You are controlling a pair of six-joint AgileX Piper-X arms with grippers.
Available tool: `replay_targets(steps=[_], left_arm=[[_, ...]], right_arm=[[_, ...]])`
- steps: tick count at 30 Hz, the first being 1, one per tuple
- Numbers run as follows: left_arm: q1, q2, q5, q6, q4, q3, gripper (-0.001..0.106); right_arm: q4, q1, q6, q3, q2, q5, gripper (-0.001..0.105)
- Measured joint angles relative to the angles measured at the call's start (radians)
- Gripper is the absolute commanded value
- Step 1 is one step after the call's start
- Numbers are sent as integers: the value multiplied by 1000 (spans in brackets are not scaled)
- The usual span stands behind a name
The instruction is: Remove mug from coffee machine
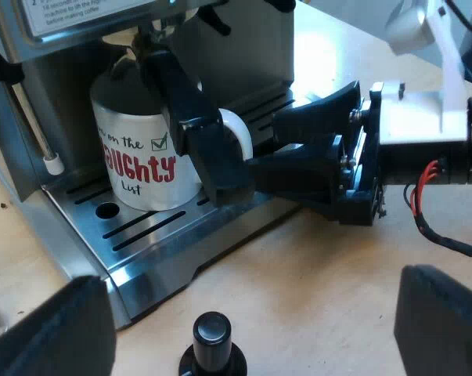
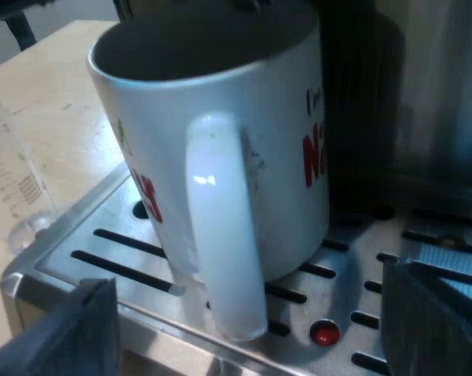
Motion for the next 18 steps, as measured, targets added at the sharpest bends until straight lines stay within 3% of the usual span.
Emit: replay_targets(steps=[8,18], left_arm=[[0,0,0,0,0,0,79],[0,0,0,0,0,0,79]], right_arm=[[-34,0,-1,-11,28,2,70],[-36,0,-1,-99,86,4,70]])
